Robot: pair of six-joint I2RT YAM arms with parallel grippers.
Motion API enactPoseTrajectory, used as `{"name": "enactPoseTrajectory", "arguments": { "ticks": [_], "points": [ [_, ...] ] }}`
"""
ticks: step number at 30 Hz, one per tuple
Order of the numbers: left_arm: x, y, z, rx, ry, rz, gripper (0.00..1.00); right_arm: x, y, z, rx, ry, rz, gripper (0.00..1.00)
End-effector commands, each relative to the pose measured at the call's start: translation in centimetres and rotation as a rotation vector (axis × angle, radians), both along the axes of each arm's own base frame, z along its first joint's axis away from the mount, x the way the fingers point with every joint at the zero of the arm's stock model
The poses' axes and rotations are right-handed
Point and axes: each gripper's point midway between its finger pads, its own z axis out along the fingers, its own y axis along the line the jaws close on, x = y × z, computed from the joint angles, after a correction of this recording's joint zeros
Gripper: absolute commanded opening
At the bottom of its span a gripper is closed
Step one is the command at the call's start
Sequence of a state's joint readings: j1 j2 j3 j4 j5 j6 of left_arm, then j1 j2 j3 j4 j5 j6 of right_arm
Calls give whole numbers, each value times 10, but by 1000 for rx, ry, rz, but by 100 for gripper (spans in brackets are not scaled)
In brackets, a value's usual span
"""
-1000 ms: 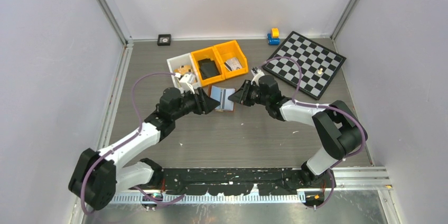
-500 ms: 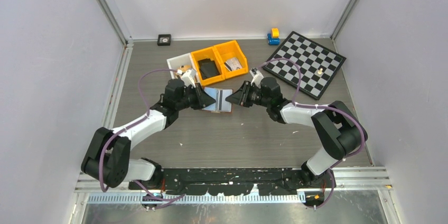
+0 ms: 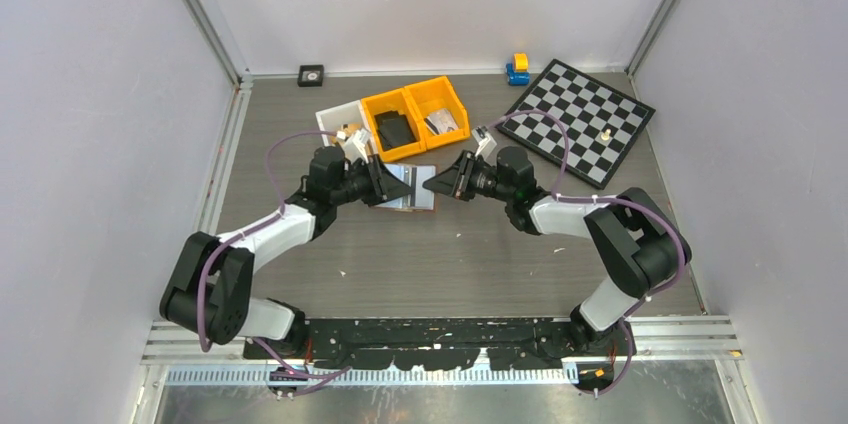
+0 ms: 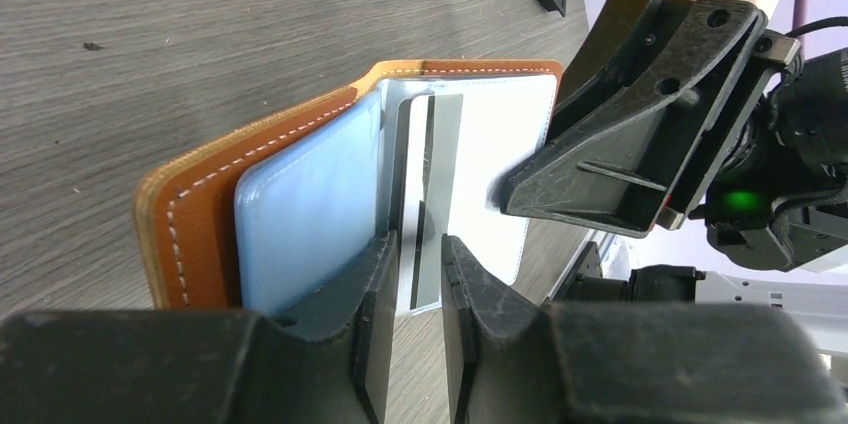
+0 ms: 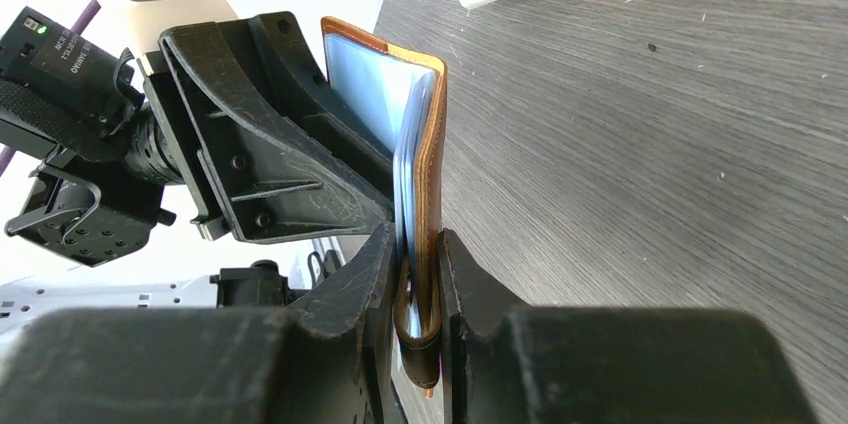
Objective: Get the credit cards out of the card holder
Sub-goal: Remove the credit card from the card holder.
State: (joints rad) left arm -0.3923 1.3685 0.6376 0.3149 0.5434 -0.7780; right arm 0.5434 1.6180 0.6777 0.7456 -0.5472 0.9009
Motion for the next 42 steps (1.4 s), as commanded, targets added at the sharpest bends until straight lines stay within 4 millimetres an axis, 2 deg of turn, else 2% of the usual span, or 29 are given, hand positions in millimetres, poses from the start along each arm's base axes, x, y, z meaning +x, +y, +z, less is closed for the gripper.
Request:
{"name": "enactPoseTrajectory", "arguments": {
  "ticks": [1,4,8,10,13,15,20,23,25,30,33,35,38,40,42],
  "points": [
    [4,-2,3,-24,9,-14,25,-10,13,44,144,-98,93,0],
    [4,-2,6,-53,15,-19,26,-11,13,44,148,-97,96,1],
    [0,-10,20,-152,-3,-78,16,-11,13,46,156,-98,99,1],
    [0,-10,29,-202,-21,-97,15,-11,12,47,160,-99,99,1],
    [-2,-7,40,-248,-40,-109,19,-10,9,53,196,-97,104,1],
    [-3,-7,41,-251,-40,-111,23,-10,8,57,224,-96,111,0],
    [-5,-12,45,-284,-30,-153,26,-13,9,62,251,-91,143,1],
    [-2,-13,35,-263,11,-151,26,-14,9,65,262,-97,155,0],
    [-2,-14,30,-259,29,-157,24,-16,9,69,278,-104,168,0],
    [-3,-19,36,-315,30,-195,2,-18,7,77,312,-112,186,0],
    [-5,-21,45,-356,3,-222,0,-14,5,73,303,-96,169,2],
    [-5,-21,49,-365,-11,-231,0,-4,4,60,257,-51,128,14],
    [-3,-18,42,-331,-6,-209,0,6,-2,41,190,-29,74,24],
    [-2,-16,38,-304,-1,-191,0,7,-1,37,177,-18,70,25],
    [-1,-14,37,-285,-5,-176,0,9,0,34,178,-7,70,20]
  ]
}}
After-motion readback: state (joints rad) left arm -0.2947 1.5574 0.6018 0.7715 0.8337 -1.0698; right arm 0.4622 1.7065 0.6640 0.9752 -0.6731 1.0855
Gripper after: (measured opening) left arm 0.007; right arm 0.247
